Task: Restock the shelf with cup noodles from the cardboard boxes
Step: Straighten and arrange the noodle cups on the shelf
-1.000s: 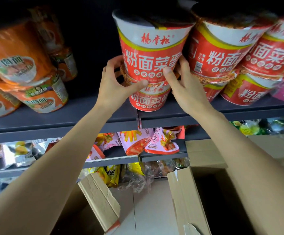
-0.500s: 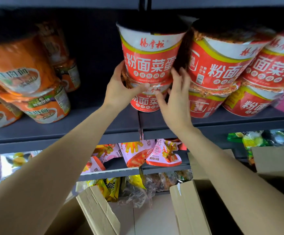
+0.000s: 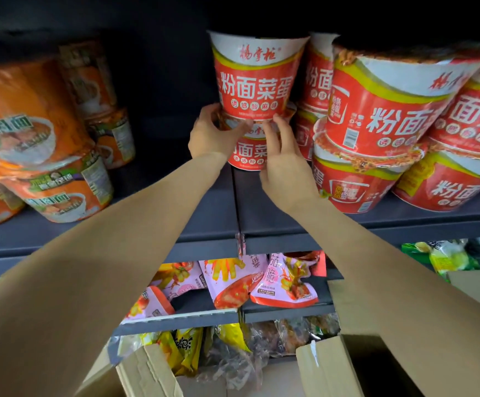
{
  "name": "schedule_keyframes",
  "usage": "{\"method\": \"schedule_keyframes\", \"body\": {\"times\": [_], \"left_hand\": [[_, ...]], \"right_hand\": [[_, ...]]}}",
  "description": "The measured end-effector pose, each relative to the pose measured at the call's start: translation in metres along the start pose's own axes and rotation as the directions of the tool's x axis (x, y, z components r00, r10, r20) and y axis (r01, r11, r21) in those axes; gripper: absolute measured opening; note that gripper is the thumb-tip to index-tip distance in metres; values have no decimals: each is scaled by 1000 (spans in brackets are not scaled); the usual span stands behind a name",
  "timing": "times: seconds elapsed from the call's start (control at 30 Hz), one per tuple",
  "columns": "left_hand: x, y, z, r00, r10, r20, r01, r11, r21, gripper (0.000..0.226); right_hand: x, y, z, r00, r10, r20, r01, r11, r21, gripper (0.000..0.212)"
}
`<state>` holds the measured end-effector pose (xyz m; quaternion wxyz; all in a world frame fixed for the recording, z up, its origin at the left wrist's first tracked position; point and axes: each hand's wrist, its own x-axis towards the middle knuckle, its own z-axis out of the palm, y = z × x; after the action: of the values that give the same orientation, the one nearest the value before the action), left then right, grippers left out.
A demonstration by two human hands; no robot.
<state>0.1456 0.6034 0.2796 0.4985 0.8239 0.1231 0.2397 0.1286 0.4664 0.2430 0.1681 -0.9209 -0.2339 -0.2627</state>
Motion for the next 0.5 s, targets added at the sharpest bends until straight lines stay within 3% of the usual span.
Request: {"method": "schedule_keyframes", "body": {"times": [0.2,0.3,0.37,0.5], "left_hand": [[6,-2,5,1000,22,-3,-22,999,48,76],[13,-7,0,997,-29,65,39,987,-156,68],[16,-8,-3,994,-18,104,40,978,-206,67],[23,-1,-7,984,-13,179,47,982,-184,93]], "right_hand": [[5,8,-5,1000,-9,-8,9,999,35,71],[7,6,2,998,40,-45,-37,996,75,73],[10,3,6,994,66,-85,-57,993,103,77],[18,-1,2,983,84,-164,-76,996,56,79]]}}
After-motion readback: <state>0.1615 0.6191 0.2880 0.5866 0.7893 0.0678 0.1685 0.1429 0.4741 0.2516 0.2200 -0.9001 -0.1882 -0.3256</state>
